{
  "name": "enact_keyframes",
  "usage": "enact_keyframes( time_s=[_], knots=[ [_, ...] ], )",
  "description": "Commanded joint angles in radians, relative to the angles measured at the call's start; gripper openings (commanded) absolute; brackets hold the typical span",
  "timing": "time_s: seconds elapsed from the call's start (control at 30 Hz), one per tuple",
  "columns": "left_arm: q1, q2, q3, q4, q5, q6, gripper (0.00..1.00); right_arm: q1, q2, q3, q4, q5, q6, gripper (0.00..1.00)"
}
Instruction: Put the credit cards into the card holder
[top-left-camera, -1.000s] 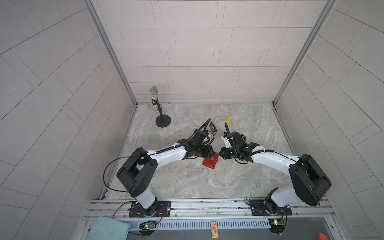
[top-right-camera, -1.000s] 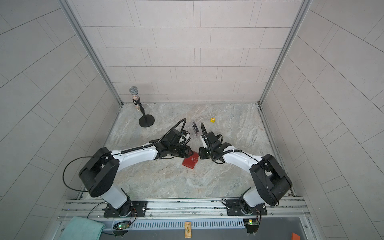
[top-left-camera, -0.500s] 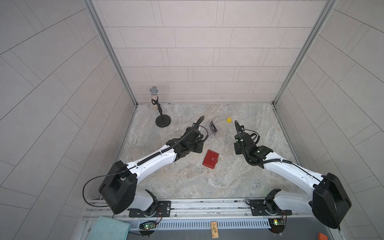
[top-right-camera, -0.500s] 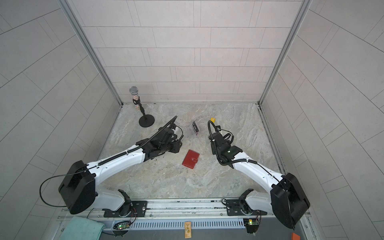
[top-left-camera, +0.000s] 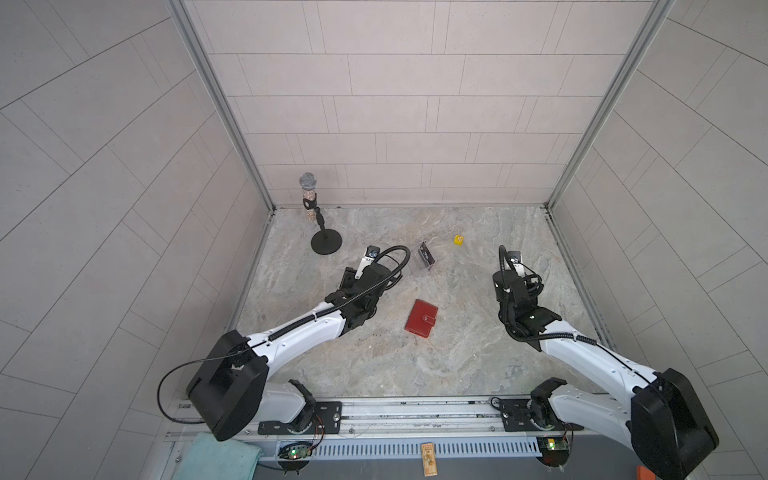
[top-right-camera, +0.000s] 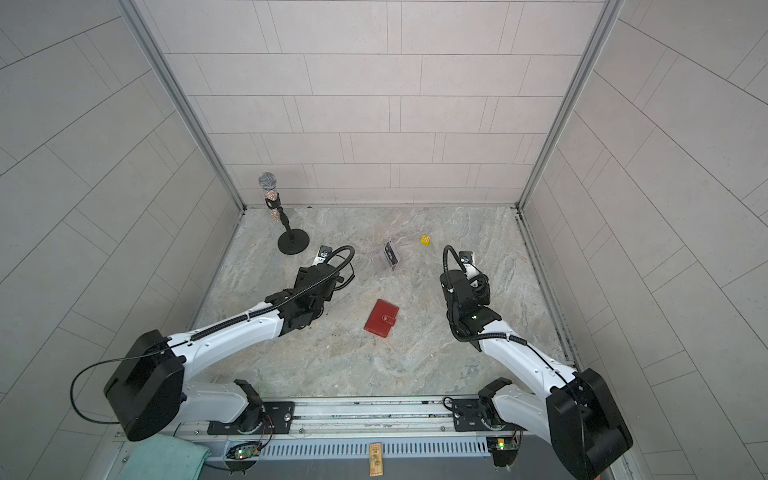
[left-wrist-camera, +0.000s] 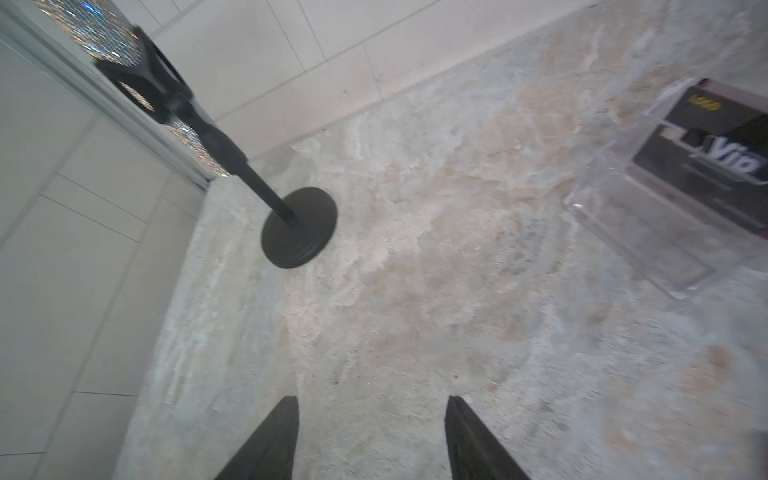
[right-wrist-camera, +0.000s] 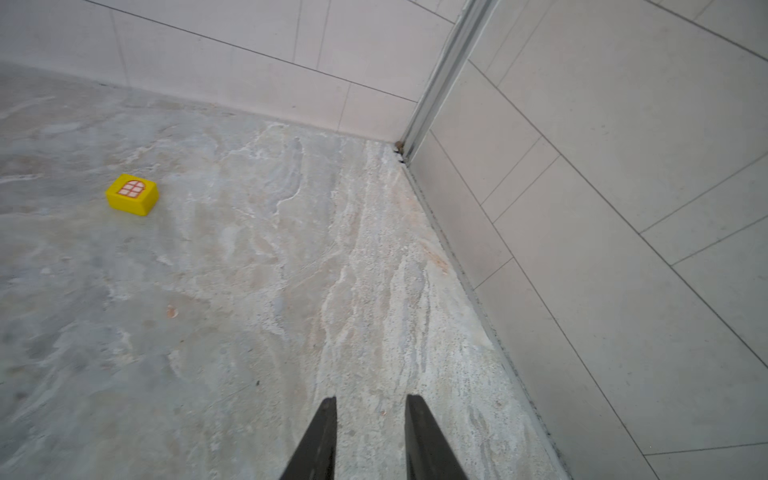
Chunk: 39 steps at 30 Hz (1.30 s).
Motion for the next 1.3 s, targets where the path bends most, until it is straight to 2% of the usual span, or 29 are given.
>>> enact_keyframes(
  time_s=[0.0,0.23,0.43,0.67,0.8,0.87,1.1,1.2,1.27],
  knots=[
    [0.019,-0.027,-0.045,0.166,-0.184,0.139,0.62,-0.041,-0.009,-0.027,0.165,0.068,-0.068,0.31],
    [0.133,-0.04,-0.118,0.361,-0.226,0.275,0.64,-0.16,0.062,-0.045,0.313,0.068,-0.117,0.33],
    [0.244,-0.053,-0.188,0.467,-0.223,0.265,0.64,-0.234,0.139,-0.046,0.343,0.043,-0.081,0.41],
    [0.364,-0.019,-0.265,0.57,-0.26,0.187,0.67,-0.272,0.208,-0.025,0.324,0.017,-0.042,0.5],
    [0.413,-0.011,-0.248,0.498,-0.164,0.103,0.69,-0.289,0.235,-0.033,0.355,0.0,-0.042,0.58],
    [0.433,-0.002,-0.242,0.481,-0.129,0.083,0.73,-0.306,0.251,-0.037,0.367,-0.015,-0.037,0.61],
    [0.517,0.025,-0.238,0.467,-0.031,0.022,1.0,-0.363,0.28,-0.061,0.44,-0.125,0.007,0.64],
    [0.561,0.008,-0.256,0.478,0.047,-0.025,1.0,-0.375,0.28,-0.086,0.493,-0.164,0.004,0.64],
    [0.603,-0.006,-0.287,0.523,0.153,-0.054,1.0,-0.389,0.274,-0.094,0.506,-0.197,0.006,0.64]
  ],
)
